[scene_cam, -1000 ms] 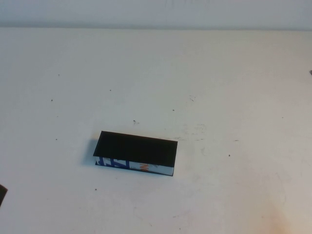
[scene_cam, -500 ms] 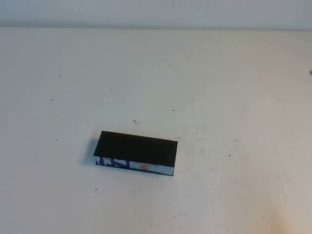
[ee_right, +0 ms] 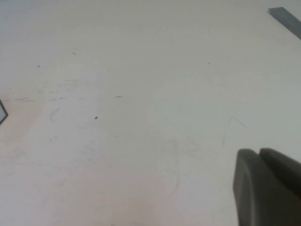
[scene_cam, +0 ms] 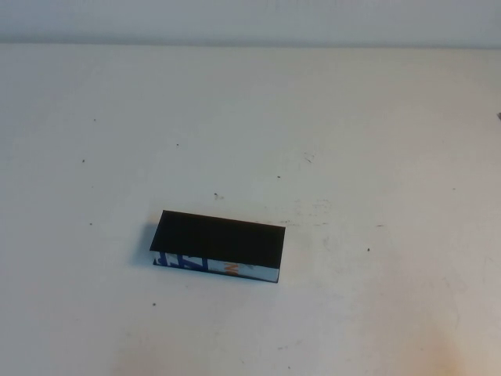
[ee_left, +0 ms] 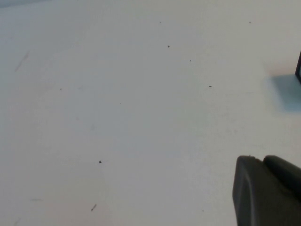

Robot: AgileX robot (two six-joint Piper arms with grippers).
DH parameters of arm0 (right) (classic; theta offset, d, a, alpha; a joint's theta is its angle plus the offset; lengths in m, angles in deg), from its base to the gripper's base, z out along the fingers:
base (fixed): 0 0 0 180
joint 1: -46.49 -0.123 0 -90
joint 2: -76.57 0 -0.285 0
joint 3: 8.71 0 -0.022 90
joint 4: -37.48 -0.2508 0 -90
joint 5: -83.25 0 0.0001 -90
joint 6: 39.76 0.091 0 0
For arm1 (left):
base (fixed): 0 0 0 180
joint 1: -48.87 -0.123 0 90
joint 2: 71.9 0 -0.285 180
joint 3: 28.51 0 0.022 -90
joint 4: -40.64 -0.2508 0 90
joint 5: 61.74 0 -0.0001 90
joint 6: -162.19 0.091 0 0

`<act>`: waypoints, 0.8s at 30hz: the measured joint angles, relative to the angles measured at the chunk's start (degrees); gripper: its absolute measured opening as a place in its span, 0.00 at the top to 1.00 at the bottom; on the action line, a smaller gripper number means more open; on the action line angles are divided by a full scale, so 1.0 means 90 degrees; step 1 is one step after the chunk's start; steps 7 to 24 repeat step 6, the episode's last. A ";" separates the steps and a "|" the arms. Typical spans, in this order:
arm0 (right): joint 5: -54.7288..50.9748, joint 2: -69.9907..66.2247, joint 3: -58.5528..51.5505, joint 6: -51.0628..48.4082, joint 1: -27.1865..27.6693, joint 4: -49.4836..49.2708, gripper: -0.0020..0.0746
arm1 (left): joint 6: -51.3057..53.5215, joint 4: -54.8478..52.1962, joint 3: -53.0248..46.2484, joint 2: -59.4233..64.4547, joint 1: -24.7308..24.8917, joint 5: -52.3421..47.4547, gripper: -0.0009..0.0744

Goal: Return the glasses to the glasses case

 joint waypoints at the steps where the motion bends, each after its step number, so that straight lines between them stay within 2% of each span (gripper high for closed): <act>1: 0.0000 0.0000 0.0000 0.0000 0.0000 0.0000 0.99 | 0.0000 0.0000 0.0000 0.0000 0.0000 -0.0011 0.99; 24: 0.0000 0.0000 0.0000 0.0000 0.0000 0.0000 0.99 | -0.0014 0.0000 0.0000 0.0000 0.0000 -0.0011 0.99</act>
